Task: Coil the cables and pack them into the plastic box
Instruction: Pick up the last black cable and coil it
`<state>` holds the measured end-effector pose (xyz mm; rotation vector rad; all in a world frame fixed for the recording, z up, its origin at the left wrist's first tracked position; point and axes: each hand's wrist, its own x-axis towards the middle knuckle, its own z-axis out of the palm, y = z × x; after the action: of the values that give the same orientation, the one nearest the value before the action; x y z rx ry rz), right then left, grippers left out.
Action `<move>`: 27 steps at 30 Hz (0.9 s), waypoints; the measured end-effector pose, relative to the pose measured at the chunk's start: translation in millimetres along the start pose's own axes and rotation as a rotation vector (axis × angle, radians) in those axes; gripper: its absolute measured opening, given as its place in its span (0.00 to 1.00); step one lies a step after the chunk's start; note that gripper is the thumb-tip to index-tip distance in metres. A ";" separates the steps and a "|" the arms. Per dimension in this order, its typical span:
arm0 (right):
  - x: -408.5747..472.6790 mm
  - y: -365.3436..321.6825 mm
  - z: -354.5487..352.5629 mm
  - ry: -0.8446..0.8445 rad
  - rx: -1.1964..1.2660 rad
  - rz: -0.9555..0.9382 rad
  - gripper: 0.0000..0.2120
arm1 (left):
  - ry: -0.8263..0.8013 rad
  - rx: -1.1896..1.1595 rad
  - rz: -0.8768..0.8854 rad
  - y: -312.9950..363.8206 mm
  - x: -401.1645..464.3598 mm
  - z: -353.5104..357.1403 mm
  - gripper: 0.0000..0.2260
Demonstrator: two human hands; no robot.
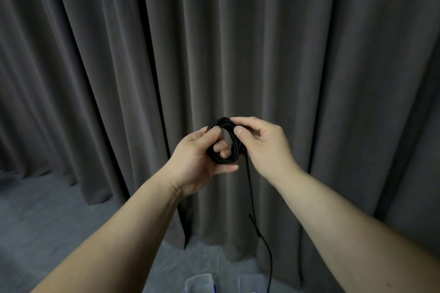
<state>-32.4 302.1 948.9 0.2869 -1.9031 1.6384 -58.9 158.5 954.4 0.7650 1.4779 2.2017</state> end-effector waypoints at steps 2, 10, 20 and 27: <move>-2.9 5.4 -10.7 -0.098 0.025 0.076 0.15 | 0.098 -0.035 0.058 -0.4 4.6 6.9 0.10; -23.5 33.3 -43.8 -0.047 -0.420 0.068 0.11 | 0.401 -0.050 0.253 6.5 20.4 13.0 0.12; -18.7 -39.5 -43.2 -0.534 -0.819 -0.219 0.19 | 0.449 0.498 0.393 -9.0 10.8 28.6 0.09; -10.1 -54.4 -41.0 -0.267 -0.255 -0.147 0.13 | 0.238 0.413 0.231 -8.0 0.4 43.5 0.14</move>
<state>16.6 327.3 990.0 0.5474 -2.2059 1.2957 -31.8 193.1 960.1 0.8586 2.1007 2.2407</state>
